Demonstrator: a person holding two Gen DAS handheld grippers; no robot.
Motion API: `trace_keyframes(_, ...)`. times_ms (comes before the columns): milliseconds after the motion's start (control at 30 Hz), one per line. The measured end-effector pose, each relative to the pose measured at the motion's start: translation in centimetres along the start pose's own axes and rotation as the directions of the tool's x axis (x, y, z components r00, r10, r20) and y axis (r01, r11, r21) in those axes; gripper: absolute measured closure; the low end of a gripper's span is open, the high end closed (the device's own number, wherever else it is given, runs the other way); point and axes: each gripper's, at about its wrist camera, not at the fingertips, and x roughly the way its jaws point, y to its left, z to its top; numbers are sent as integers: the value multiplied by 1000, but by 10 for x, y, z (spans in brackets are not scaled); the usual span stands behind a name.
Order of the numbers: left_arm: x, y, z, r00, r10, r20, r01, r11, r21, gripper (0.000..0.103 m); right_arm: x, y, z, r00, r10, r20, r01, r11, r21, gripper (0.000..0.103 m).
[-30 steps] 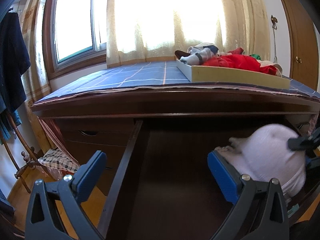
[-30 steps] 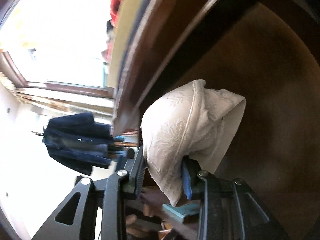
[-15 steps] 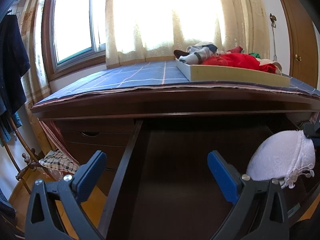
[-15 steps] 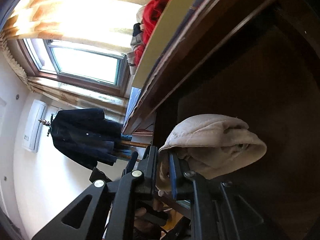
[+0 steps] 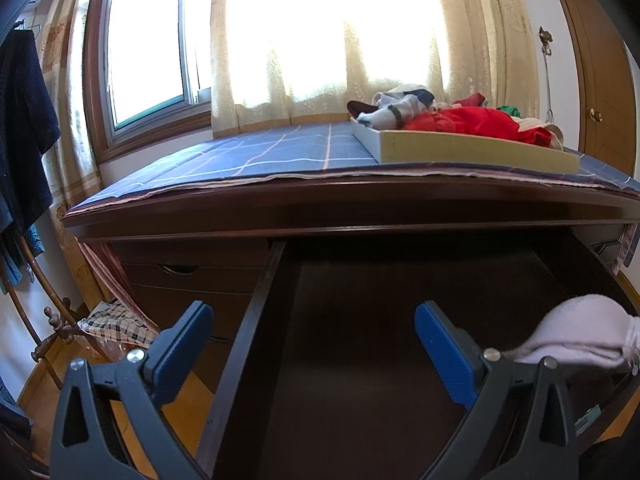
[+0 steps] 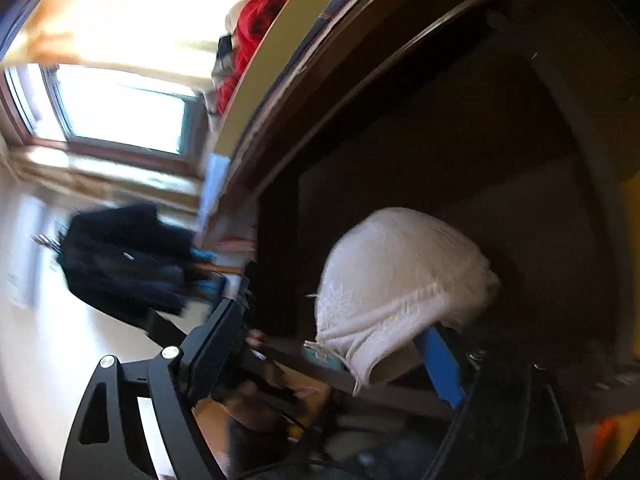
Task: Take underwear out of drawer
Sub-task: 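Lift the bra and adjust the right gripper's hold on the cup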
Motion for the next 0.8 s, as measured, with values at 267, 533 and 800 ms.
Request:
trace_keyframes(267,-1,0,0,1000,3,-1,-3,1000,0,0,-29,44,-5,934,-335,123,357,884,-301,16)
trace_keyframes(533,-1,-1,1,1000,1,-2,-1,1000,3,0,9,44,21,947,-320,39,311,874,-373,16)
trace_keyframes(800,-1,-1,0,1000,0,2,0,1000,3,0,82,27,30,884,-446,-141,360,841,-404,5)
